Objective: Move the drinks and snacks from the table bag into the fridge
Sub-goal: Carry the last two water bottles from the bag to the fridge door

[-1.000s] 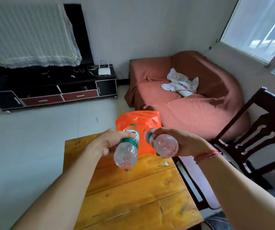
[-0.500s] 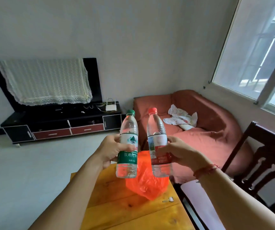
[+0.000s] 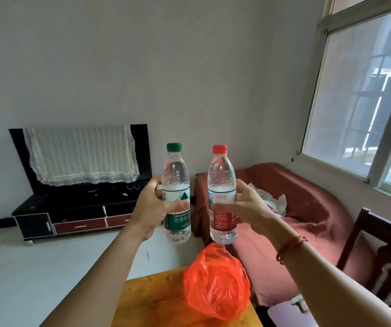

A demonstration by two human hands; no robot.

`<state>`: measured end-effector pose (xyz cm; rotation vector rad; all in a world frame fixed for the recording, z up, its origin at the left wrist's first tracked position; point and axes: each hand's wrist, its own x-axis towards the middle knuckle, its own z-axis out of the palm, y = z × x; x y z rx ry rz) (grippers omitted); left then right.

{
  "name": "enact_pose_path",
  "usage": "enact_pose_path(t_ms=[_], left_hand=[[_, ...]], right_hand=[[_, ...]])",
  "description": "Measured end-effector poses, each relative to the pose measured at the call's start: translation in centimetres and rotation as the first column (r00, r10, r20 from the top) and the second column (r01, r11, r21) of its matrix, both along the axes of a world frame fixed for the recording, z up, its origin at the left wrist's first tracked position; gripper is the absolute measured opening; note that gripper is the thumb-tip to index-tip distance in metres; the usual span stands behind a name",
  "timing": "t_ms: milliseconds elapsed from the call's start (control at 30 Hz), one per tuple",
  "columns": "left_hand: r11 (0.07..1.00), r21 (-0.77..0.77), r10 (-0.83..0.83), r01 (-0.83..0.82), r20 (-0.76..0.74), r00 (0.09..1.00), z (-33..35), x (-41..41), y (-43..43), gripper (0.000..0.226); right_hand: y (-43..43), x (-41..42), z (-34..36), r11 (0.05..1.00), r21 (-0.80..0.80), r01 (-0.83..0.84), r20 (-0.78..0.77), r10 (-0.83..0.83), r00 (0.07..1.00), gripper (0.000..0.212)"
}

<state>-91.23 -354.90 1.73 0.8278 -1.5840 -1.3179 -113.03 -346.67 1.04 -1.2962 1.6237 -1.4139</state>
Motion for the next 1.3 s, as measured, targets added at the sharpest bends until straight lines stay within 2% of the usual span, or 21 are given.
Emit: enact_pose_path(t_ms=[433,600,733,1100,1300], left_hand=[[0.997,-0.060,0.059,-0.057,0.027,0.998,-0.4,1.4,0.1,0.065],[0.991,-0.061,0.127,-0.123,0.060,0.990,-1.0,3.3,0.8,0.069],[0.972,-0.063,0.230,-0.225,0.068,0.971,-1.1,6.7,2.1,0.068],[0.839,-0.043,0.543,-0.542,0.041,0.839,-1.0,21.6,7.9,0.057],[0.698,-0.017,0.715,-0.716,0.055,0.697,-1.9,33.3,14.5,0.057]], right_hand=[[-1.2,0.3,-0.8,1.000,-0.020,-0.005,-0.055,0.004,0.999,0.060],[-2.0,1.7,-1.0,0.997,-0.022,-0.079,-0.072,0.077,0.994,0.078],[-3.2,4.6,-1.2,0.985,-0.033,-0.171,-0.092,0.167,0.982,0.070],[-5.0,20.6,-1.5,0.874,-0.040,-0.485,-0.099,0.479,0.872,0.066],[-3.0,34.1,-1.6,0.768,-0.041,-0.639,-0.043,0.638,0.769,0.057]])
